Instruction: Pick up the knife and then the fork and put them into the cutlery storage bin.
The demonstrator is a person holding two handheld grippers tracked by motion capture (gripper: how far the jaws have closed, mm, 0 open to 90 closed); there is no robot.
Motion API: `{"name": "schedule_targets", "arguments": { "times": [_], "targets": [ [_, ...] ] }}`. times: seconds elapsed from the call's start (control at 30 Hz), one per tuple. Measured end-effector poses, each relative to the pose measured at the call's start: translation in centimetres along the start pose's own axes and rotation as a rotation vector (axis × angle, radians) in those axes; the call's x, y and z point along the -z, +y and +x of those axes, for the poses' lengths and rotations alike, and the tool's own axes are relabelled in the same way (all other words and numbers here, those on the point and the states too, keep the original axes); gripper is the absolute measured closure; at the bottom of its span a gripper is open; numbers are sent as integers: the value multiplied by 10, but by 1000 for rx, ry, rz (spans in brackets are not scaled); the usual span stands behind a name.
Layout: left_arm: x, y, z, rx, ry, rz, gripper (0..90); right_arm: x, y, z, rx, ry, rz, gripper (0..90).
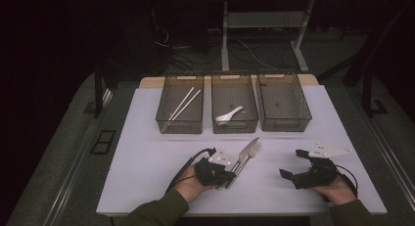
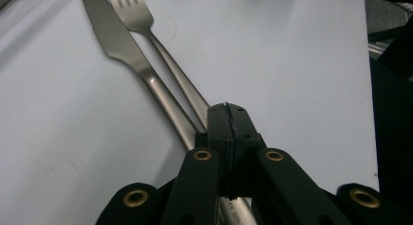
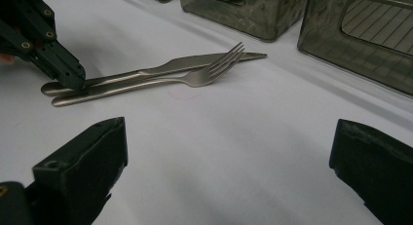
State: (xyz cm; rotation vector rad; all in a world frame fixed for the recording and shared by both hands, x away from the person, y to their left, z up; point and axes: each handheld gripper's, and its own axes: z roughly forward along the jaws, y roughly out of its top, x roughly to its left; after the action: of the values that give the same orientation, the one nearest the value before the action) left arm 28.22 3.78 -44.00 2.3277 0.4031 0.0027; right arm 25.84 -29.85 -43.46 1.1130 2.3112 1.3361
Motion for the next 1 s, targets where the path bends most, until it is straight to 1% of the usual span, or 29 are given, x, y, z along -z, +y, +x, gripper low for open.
{"name": "schedule_targets", "arguments": {
  "times": [0.07,0.13,0.17,0.27,0.3,0.37,0.43,0.47,0.5,0.53,0.6,0.63,0.67,0.73,0.77,0.87,1.0],
  "targets": [
    [-1,-1,0,0,5,12,890,0,0,0,0,-1,-1,5],
    [-1,-1,0,0,5,10,891,0,0,0,-1,-3,-2,5],
    [-1,-1,1,-11,7,18,891,0,0,0,-2,-3,-3,5],
    [-2,0,-1,-8,15,12,892,0,0,0,-2,-3,-2,5],
    [-1,0,-1,-21,20,20,892,0,0,0,-3,-3,-3,5],
    [-2,0,-3,-15,29,16,893,1,0,0,-5,-4,-4,5],
    [-1,1,-3,-25,37,32,893,1,0,0,-4,-3,-4,5],
    [-2,2,-5,-14,43,29,892,1,0,0,-4,-4,-4,5],
    [-2,2,-6,-28,49,44,893,1,0,0,-4,-4,-4,5],
    [-1,2,-7,-33,53,49,893,1,0,0,-5,-3,-4,5],
    [0,1,-5,-17,39,45,893,1,0,0,-4,-5,-4,5],
    [0,1,-5,-19,38,46,893,1,0,0,-5,-5,-4,5],
    [-1,1,-6,-16,42,42,894,1,0,0,-6,-5,-5,5],
    [0,2,-7,-33,53,57,894,1,0,0,-6,-5,-5,5],
    [-1,2,-8,-30,60,54,894,1,0,0,-6,-5,-5,5],
    [0,3,-9,-41,81,68,895,1,0,0,-7,-5,-6,5],
    [2,1,-7,-16,96,66,895,2,0,0,-6,-4,-7,5]
  ]
}}
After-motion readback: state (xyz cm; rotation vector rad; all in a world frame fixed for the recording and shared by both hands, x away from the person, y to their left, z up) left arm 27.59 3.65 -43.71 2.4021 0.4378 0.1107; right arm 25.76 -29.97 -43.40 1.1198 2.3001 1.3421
